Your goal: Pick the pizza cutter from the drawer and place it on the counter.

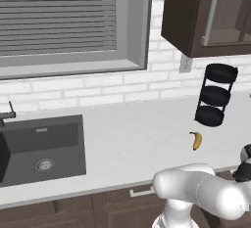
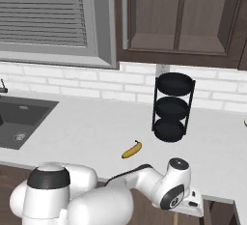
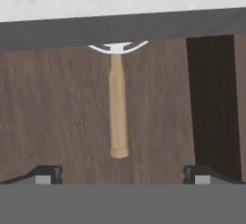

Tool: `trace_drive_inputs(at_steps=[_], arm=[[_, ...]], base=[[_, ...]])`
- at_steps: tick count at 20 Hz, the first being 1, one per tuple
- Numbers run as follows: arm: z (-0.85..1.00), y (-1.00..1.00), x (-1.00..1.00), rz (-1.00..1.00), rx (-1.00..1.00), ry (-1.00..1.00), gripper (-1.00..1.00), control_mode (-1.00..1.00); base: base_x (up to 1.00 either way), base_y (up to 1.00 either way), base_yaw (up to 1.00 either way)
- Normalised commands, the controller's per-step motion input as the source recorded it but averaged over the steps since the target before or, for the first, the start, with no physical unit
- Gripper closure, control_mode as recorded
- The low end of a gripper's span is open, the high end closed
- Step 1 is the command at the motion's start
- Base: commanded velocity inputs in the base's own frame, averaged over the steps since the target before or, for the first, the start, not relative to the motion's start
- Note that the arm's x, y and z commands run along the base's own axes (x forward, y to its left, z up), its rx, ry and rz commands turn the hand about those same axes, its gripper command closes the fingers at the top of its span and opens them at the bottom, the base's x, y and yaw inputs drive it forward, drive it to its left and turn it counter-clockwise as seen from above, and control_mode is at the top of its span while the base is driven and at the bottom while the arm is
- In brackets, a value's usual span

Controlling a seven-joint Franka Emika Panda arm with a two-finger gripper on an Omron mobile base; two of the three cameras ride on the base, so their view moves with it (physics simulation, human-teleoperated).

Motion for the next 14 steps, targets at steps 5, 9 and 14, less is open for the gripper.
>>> trace_drive_inputs(at_steps=[5,9,14], arm=[[-0.37,0.0,0.0,0.0,0.0,0.0,-1.0,-1.0],[-0.46,-0.01,0.0,0.0,0.0,0.0,-1.0,-1.0],[-0.39,-0.04,0.0,0.0,0.0,0.0,-1.0,-1.0]], base=[[0.0,0.0,0.0],[0.0,0.0,0.0],[0.0,0.0,0.0]])
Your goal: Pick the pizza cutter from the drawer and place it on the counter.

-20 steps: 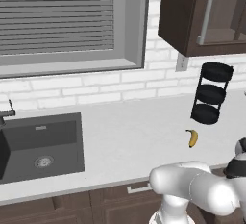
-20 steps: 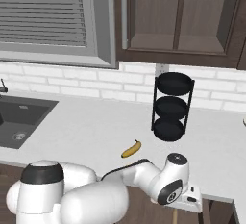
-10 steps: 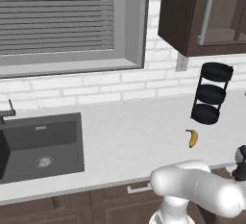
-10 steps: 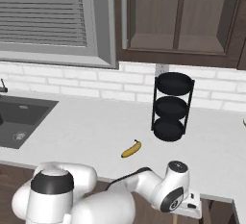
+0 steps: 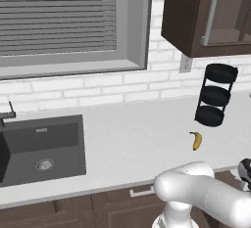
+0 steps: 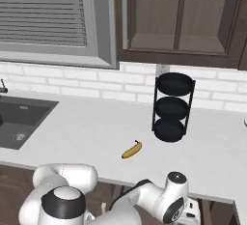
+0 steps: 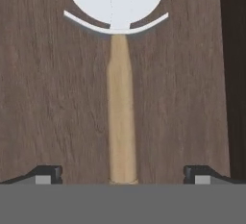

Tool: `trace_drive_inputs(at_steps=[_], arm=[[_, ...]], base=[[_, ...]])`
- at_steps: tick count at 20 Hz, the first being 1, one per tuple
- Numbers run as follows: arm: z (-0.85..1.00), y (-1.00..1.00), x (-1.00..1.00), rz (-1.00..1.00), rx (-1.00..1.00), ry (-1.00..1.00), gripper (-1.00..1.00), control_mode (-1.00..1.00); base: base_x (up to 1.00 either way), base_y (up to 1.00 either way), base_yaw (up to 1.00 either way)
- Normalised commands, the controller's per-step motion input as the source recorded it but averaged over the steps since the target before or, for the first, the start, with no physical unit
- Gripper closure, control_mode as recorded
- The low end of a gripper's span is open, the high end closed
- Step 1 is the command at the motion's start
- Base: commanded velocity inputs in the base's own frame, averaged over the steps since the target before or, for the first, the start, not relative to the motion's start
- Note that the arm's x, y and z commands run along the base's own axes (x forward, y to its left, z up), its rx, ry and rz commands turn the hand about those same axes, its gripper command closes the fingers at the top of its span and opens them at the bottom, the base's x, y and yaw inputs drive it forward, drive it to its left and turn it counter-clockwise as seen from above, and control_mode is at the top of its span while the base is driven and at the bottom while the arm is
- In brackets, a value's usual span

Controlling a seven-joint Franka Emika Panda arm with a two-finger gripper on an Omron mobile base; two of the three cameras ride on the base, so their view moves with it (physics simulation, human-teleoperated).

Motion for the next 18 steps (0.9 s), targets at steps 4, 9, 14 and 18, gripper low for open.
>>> trace_drive_inputs(at_steps=[4,9,14,18], arm=[[-0.35,-0.04,0.0,0.0,0.0,0.0,-1.0,-1.0],[-0.25,-0.11,-0.01,0.0,0.0,0.0,-1.0,-1.0],[-0.22,-0.07,-0.06,0.0,0.0,0.0,-1.0,-1.0],[-0.11,0.0,-0.04,0.0,0.0,0.0,1.0,-1.0]], base=[[0.0,0.0,0.0],[0.0,0.0,0.0],[0.0,0.0,0.0],[0.0,0.0,0.0]])
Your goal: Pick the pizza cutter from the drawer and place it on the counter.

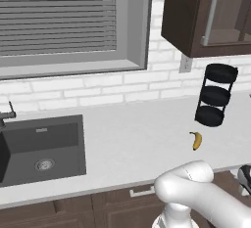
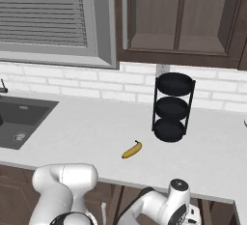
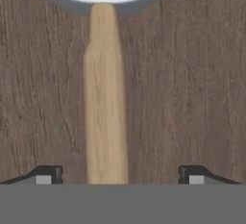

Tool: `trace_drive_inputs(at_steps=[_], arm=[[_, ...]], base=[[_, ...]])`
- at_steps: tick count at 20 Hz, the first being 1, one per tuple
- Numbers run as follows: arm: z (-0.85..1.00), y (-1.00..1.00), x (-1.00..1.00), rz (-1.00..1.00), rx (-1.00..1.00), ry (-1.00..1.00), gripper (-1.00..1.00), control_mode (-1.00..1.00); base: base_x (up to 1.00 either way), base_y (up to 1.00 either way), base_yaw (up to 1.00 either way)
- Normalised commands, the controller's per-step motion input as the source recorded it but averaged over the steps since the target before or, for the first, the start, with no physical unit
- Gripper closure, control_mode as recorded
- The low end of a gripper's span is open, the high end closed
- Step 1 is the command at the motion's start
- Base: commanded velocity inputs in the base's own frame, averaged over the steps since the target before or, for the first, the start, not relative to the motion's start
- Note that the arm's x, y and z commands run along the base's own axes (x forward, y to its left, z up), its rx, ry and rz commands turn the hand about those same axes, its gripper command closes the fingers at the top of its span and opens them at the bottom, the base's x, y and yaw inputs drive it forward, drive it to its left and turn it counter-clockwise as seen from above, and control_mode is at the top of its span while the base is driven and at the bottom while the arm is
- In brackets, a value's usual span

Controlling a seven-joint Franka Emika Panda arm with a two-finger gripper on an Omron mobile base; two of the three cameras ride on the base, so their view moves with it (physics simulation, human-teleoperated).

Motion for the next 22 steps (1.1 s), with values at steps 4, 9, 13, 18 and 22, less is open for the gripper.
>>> trace_drive_inputs(at_steps=[4,9,13,18,22], arm=[[0.0,0.0,0.0,0.0,0.0,0.01,1.0,-1.0],[0.0,0.0,0.0,0.0,0.0,0.0,1.0,-1.0],[0.05,-0.09,-0.06,0.0,0.0,0.0,1.0,-1.0],[0.44,-0.06,-0.28,0.0,-0.01,0.0,1.0,-1.0],[0.6,-0.12,-0.57,0.0,0.0,0.02,1.0,-1.0]], base=[[0.0,0.0,0.0],[0.0,0.0,0.0],[0.0,0.0,0.0],[0.0,0.0,0.0],[0.0,0.0,0.0]])
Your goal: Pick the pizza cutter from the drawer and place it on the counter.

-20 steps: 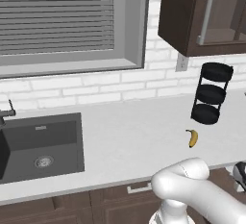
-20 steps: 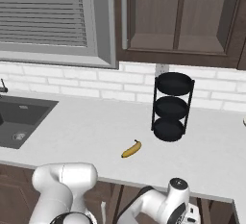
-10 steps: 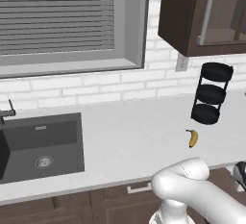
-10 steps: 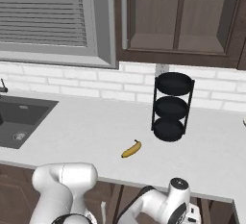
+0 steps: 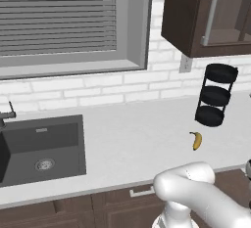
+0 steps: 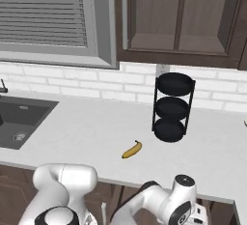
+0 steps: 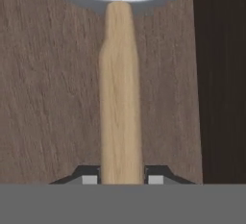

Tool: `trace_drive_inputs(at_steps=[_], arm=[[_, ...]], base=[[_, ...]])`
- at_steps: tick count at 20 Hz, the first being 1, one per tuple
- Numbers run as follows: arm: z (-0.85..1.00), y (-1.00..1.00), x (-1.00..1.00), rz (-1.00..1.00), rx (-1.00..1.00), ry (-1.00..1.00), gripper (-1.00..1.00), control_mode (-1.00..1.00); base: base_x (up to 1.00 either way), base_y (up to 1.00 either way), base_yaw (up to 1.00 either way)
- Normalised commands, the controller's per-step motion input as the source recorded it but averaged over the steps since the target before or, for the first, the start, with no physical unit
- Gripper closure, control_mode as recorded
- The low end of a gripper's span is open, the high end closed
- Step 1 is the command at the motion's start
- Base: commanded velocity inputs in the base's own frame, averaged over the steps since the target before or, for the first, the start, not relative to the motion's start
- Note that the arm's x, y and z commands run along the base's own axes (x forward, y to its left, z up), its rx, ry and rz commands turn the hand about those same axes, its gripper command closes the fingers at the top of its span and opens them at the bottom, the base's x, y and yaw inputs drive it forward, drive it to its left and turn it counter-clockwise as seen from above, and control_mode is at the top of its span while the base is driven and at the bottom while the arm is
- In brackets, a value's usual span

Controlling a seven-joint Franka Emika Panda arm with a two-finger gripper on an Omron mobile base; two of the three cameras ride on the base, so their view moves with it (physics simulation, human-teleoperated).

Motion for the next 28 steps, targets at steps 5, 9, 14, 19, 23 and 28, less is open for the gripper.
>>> trace_drive_inputs(at_steps=[5,9,14,19,23,28], arm=[[0.27,-0.03,-0.68,0.0,-0.05,0.02,1.0,-1.0],[0.46,0.0,-0.43,0.0,-0.06,0.06,1.0,-1.0],[0.59,0.0,-0.32,0.0,-0.02,0.07,1.0,-1.0],[0.62,0.0,-0.2,0.0,-0.01,0.04,1.0,-1.0],[0.67,0.12,0.0,0.0,0.0,0.0,1.0,-1.0],[0.75,0.2,0.08,0.0,0.0,0.0,1.0,-1.0]], base=[[0.0,0.0,0.0],[0.0,0.0,0.0],[0.0,0.0,0.0],[0.0,0.0,0.0],[0.0,0.0,0.0],[0.0,0.0,0.0]])
